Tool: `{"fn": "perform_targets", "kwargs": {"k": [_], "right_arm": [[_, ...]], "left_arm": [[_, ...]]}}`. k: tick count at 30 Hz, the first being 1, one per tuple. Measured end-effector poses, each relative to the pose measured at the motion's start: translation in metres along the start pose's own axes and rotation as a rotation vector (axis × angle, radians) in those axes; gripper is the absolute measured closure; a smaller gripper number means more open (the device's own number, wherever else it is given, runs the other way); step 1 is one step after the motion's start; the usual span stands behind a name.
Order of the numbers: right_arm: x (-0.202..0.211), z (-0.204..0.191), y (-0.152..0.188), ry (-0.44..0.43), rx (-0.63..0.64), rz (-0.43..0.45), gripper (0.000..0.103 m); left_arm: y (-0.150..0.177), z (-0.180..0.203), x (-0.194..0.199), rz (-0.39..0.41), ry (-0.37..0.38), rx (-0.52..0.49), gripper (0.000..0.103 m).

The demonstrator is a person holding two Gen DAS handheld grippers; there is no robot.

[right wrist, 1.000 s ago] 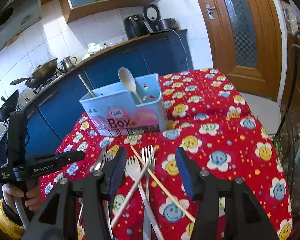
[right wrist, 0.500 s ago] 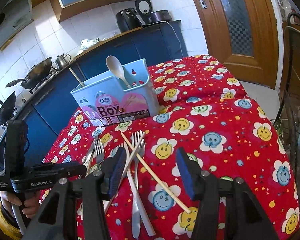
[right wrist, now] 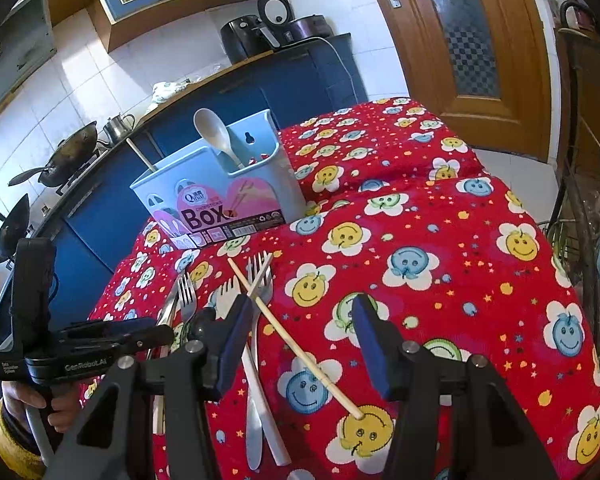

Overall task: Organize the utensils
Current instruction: 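Move both tools back down over the remaining utensils on the cloth, then grasp a metal knife with the left tool while right tool grasps a white plastic knife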

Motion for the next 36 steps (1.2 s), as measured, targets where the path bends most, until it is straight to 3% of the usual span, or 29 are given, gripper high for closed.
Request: {"fn": "perform_targets", "kwargs": {"k": [6, 11, 21, 27, 32, 36], "right_arm": [[0.001, 0.001, 0.0, -0.005, -0.006, 0.004, 0.048], [0.001, 0.001, 0.0, -0.004, -0.004, 0.002, 0.048], [-0.01, -0.015, 0.002, 0.001, 0.024, -0.049, 0.048], [-0.025, -0.029, 0.005, -0.019, 0.022, -0.106, 0.048], [-0.042, -0.036, 0.01, -0.033, 0.006, -0.177, 0.048], [-0.055, -0.039, 0.012, -0.023, -0.014, -0.228, 0.056]], "left_arm": [[-0.002, 0.0, -0.001, -0.011, 0.007, 0.009, 0.065], [-0.003, -0.009, -0.001, -0.012, 0.052, 0.054, 0.085], [0.003, -0.026, 0.008, 0.037, 0.186, 0.19, 0.088], [0.004, -0.041, 0.024, 0.123, 0.214, 0.224, 0.088], [0.001, -0.05, 0.037, 0.204, 0.195, 0.219, 0.089], [-0.001, -0.056, 0.046, 0.253, 0.201, 0.222, 0.089]]}}
Point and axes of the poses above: each gripper's, at about its wrist camera, not at the fingertips, and x roughly against the way its jaws point, z to its right, y to its underside, the point moved 10 cm from there along -x, roughly the way its jaws point, and after that the axes turned 13 degrees about -y, right-handed, at the moved point
